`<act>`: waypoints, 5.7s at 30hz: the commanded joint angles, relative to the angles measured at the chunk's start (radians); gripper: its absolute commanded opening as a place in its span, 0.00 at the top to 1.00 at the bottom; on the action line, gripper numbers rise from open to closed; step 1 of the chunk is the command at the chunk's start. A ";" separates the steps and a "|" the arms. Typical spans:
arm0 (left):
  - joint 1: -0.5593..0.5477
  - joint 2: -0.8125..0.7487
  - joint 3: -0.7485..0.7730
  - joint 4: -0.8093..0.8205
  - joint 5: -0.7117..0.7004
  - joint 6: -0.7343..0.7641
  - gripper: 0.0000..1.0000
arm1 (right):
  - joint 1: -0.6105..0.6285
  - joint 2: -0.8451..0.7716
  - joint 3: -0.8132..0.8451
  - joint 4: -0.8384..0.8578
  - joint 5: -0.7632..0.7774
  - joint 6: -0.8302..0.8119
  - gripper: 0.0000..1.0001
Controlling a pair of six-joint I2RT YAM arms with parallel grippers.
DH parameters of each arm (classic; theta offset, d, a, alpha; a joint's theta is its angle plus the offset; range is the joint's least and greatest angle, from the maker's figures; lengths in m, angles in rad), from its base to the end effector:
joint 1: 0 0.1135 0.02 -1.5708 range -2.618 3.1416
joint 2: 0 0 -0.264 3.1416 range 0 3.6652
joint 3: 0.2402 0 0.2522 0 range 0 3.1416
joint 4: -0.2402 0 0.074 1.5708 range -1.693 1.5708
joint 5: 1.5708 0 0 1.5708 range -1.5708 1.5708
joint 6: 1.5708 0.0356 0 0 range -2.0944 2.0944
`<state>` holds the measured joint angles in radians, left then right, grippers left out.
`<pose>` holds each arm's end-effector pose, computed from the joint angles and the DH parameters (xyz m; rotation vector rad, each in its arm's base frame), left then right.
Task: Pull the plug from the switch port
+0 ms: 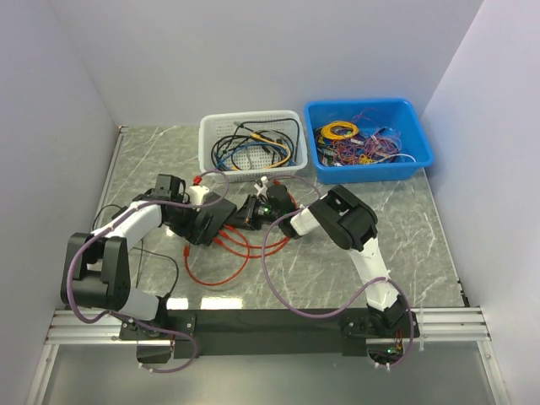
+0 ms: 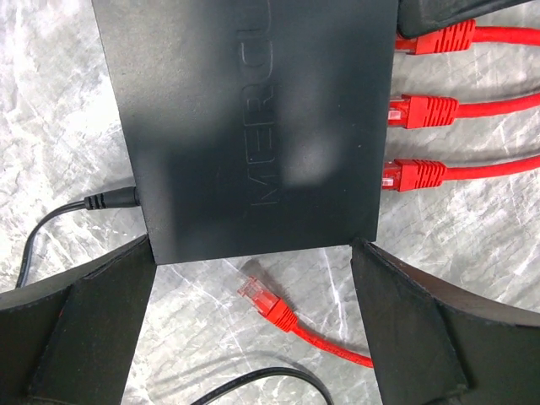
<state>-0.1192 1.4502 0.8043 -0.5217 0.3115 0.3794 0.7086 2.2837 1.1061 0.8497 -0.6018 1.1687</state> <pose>0.2591 -0.0420 0.1768 0.7454 2.5786 -0.3466 0.3208 0.3015 0.0766 0.0263 2.3056 1.7131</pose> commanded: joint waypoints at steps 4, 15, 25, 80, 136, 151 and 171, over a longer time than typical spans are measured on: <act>-0.089 0.004 0.105 -0.033 0.212 0.030 0.01 | 0.025 -0.044 -0.022 -0.074 0.040 -0.099 1.00; -0.109 -0.022 0.177 -0.016 0.204 -0.014 0.01 | 0.031 -0.062 -0.038 -0.078 0.062 -0.109 1.00; -0.171 -0.014 0.119 0.078 -0.032 -0.056 0.01 | 0.038 -0.089 -0.048 -0.103 0.086 -0.112 1.00; -0.108 0.062 -0.074 0.117 -0.087 0.029 0.02 | 0.061 0.049 -0.006 -0.051 0.040 -0.087 0.63; -0.105 0.033 -0.002 0.003 -0.005 0.064 0.01 | 0.068 -0.461 -0.147 -0.397 0.218 -0.397 1.00; -0.054 -0.169 0.124 -0.158 0.031 0.053 0.01 | 0.069 -0.903 -0.086 -0.594 0.123 -0.443 1.00; 0.075 -0.145 0.142 -0.121 -0.008 0.029 0.01 | -0.248 -0.612 0.651 -0.601 0.217 -0.558 1.00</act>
<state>-0.0544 1.3067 0.9180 -0.6552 0.3149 0.4217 0.4843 1.5051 1.6299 0.1967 -0.4042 0.5827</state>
